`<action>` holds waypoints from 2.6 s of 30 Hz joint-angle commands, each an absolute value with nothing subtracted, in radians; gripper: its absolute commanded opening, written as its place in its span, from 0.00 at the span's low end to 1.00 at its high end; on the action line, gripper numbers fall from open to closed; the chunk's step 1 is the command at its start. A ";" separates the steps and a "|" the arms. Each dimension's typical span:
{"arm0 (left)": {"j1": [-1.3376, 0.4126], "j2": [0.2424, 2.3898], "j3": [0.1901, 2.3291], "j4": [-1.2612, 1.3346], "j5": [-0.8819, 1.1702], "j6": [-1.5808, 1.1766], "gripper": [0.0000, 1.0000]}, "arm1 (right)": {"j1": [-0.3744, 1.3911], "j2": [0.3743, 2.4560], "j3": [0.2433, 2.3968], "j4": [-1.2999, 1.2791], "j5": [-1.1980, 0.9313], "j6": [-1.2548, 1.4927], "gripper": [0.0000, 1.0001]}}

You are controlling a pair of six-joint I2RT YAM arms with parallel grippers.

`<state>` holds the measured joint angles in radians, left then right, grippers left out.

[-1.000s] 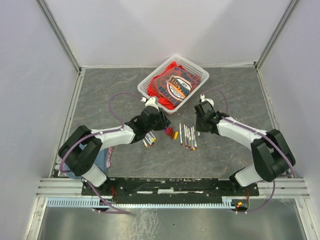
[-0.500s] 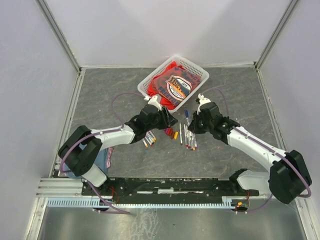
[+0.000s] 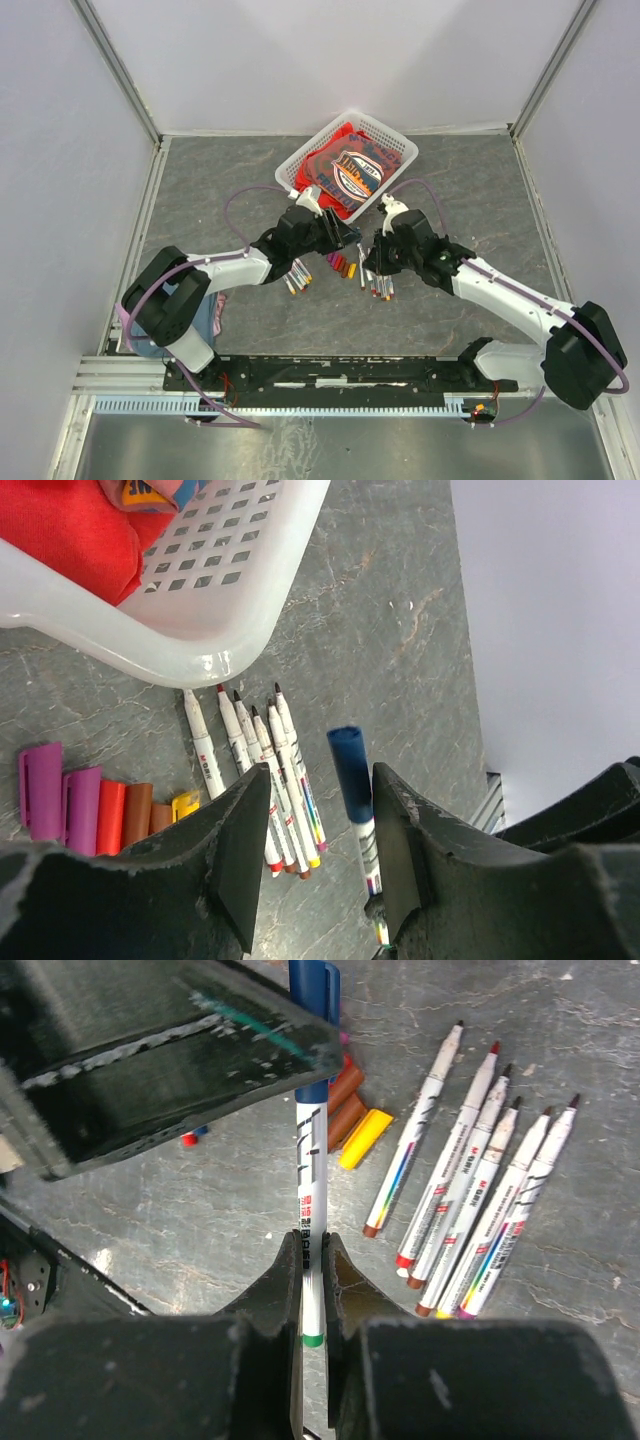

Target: Open the pen caps

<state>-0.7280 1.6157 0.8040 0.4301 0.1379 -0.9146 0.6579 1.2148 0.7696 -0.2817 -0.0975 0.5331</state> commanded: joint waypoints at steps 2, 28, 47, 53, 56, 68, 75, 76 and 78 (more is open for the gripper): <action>-0.715 1.638 0.822 0.527 0.180 -0.984 0.52 | 0.674 1.187 0.767 -0.203 -0.154 0.549 0.01; -0.686 1.628 0.750 0.647 0.240 -1.035 0.29 | 0.676 1.202 0.741 -0.132 -0.220 0.579 0.01; -0.672 1.642 0.692 0.818 0.315 -1.081 0.03 | 0.672 1.185 0.740 -0.117 -0.209 0.581 0.26; -0.673 1.660 0.683 0.893 0.354 -1.116 0.03 | 0.662 1.210 0.748 -0.076 -0.249 0.599 0.31; -0.671 1.666 0.681 0.918 0.367 -1.129 0.03 | 0.658 1.223 0.747 -0.051 -0.270 0.607 0.31; -0.660 1.699 0.672 1.054 0.408 -1.221 0.03 | 0.641 1.271 0.737 -0.024 -0.287 0.616 0.03; -0.659 1.654 0.710 0.836 0.244 -1.119 0.03 | 0.642 1.297 0.783 -0.170 -0.144 0.549 0.01; -0.662 1.643 0.728 0.765 0.193 -1.094 0.03 | 0.647 1.304 0.794 -0.200 -0.092 0.537 0.01; -0.668 1.624 0.765 0.641 0.079 -1.057 0.03 | 0.675 1.323 0.821 -0.267 0.025 0.504 0.01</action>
